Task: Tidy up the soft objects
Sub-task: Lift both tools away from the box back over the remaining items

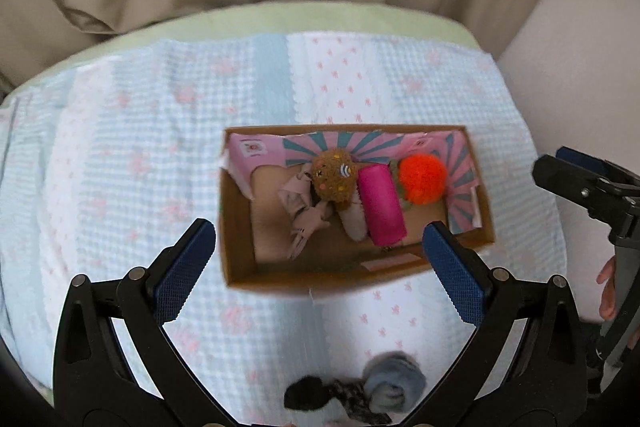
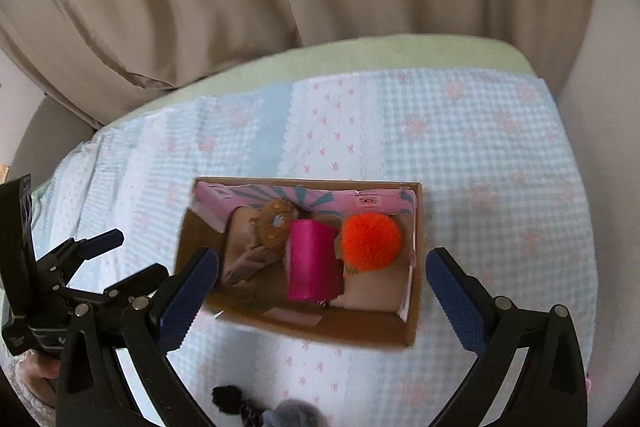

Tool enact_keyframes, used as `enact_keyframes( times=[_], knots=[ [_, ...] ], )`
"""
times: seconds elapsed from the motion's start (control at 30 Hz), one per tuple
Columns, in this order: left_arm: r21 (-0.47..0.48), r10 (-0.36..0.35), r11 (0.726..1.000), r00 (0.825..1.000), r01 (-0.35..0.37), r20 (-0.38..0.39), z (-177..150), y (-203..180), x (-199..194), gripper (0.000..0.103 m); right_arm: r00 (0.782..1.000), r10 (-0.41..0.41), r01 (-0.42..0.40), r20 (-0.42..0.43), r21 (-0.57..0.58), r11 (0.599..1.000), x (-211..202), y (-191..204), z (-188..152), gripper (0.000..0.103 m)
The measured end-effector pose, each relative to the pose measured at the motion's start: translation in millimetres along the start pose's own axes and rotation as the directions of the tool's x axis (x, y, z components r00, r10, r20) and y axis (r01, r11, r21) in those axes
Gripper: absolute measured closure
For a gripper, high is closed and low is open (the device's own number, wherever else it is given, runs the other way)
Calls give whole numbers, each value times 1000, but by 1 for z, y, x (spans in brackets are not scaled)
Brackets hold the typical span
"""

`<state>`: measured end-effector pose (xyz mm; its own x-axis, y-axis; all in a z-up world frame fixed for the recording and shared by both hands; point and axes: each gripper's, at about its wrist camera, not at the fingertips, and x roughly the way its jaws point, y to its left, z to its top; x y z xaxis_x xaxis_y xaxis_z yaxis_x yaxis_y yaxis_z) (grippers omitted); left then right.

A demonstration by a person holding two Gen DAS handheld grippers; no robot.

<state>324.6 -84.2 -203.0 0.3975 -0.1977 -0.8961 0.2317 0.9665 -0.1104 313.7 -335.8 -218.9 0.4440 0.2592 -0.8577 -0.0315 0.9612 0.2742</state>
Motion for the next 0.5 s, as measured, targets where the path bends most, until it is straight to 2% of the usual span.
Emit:
enact_keyframes(
  times=[0.13, 0.27, 0.5],
  knots=[
    [-34, 7, 999, 998, -5, 59, -21, 1, -51, 0, 999, 1, 1, 50, -37, 999, -52, 12, -17, 0],
    [-75, 28, 997, 994, -20, 106, -56, 2, -100, 0, 996, 12, -6, 91, -65, 998, -93, 21, -43, 0],
    [-147, 59, 989, 984, -34, 168, -121, 7, -162, 0, 991, -17, 33, 130, -125, 992, -145, 42, -97, 0]
  ],
)
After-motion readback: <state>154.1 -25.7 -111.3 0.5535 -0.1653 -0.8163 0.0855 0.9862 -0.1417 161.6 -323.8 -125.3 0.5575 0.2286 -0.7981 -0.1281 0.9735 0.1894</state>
